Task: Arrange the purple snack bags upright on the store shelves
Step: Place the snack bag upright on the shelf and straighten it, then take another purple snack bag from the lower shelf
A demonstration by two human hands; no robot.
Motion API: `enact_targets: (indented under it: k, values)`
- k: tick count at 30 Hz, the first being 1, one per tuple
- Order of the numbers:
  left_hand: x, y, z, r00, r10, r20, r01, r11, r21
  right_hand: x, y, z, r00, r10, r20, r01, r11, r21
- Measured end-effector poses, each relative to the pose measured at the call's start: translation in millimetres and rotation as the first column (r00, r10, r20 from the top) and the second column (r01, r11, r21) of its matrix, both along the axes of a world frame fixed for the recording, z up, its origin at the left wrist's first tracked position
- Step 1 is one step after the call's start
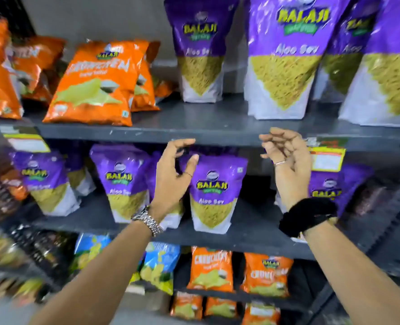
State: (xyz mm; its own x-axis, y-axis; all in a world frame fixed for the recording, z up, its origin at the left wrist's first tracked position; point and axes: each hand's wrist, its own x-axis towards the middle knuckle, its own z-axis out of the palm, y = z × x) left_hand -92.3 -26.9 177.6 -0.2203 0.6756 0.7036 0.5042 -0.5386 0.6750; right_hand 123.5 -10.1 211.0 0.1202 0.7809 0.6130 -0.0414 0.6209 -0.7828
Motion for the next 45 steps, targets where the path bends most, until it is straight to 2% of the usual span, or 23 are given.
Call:
enact_targets:
  k: [3, 5, 7, 11, 14, 16, 18, 21, 24, 26, 30, 37, 40, 45]
  values:
    - [-35, -11, -47, 0.988, 0.142, 0.056, -0.135, 0.984, -0.114, -28, -7, -49, 0.994, 0.096, 0.060, -0.089, 0.990, -0.112]
    - [-58, -15, -78, 0.962, 0.228, 0.148, -0.197, 0.961, -0.196, -54, -3, -84, 0.981, 0.163, 0.109, -0.134, 0.963, -0.233]
    - [-76, -17, -108, 0.928, 0.282, 0.242, -0.216, 0.939, -0.269, -78, 5, -118, 0.964, 0.205, 0.169, -0.139, 0.931, -0.337]
    - [-108, -13, -150, 0.887, 0.341, 0.312, -0.183, 0.879, -0.441, -126, 25, -175, 0.924, 0.309, 0.224, -0.144, 0.826, -0.545]
    - [-132, 0, -169, 0.901, 0.272, 0.339, -0.025, 0.812, -0.584, -161, 30, -197, 0.878, 0.361, 0.314, -0.094, 0.774, -0.626]
    - [-143, 9, -176, 0.943, 0.167, 0.288, 0.065, 0.756, -0.651, -181, 36, -203, 0.879, 0.370, 0.301, -0.092, 0.751, -0.654]
    - [-148, 19, -177, 0.970, 0.049, 0.238, 0.135, 0.706, -0.696, -197, 45, -207, 0.835, 0.396, 0.381, -0.044, 0.739, -0.672]
    - [-156, 34, -186, 0.964, -0.134, 0.229, 0.260, 0.648, -0.716, -209, 57, -210, 0.765, 0.385, 0.516, 0.112, 0.710, -0.695]
    - [-167, 43, -195, 0.942, -0.213, 0.258, 0.334, 0.628, -0.703, -219, 58, -210, 0.794, 0.302, 0.527, 0.137, 0.756, -0.640]
    - [-170, 41, -192, 0.938, -0.234, 0.255, 0.346, 0.643, -0.683, -224, 54, -209, 0.821, 0.285, 0.495, 0.128, 0.753, -0.645]
    - [-189, 42, -217, 0.925, -0.281, 0.255, 0.376, 0.586, -0.718, -234, 42, -220, 0.839, 0.208, 0.503, 0.171, 0.776, -0.607]
    - [-191, 31, -204, 0.953, -0.198, 0.228, 0.301, 0.658, -0.690, -231, 31, -221, 0.899, 0.085, 0.430, 0.248, 0.710, -0.659]
    - [-187, 28, -198, 0.964, -0.175, 0.200, 0.265, 0.695, -0.669, -230, 51, -217, 0.856, 0.166, 0.490, 0.250, 0.697, -0.672]
    - [-178, 26, -195, 0.981, -0.106, 0.165, 0.187, 0.755, -0.629, -233, 73, -212, 0.871, 0.288, 0.397, 0.121, 0.657, -0.744]
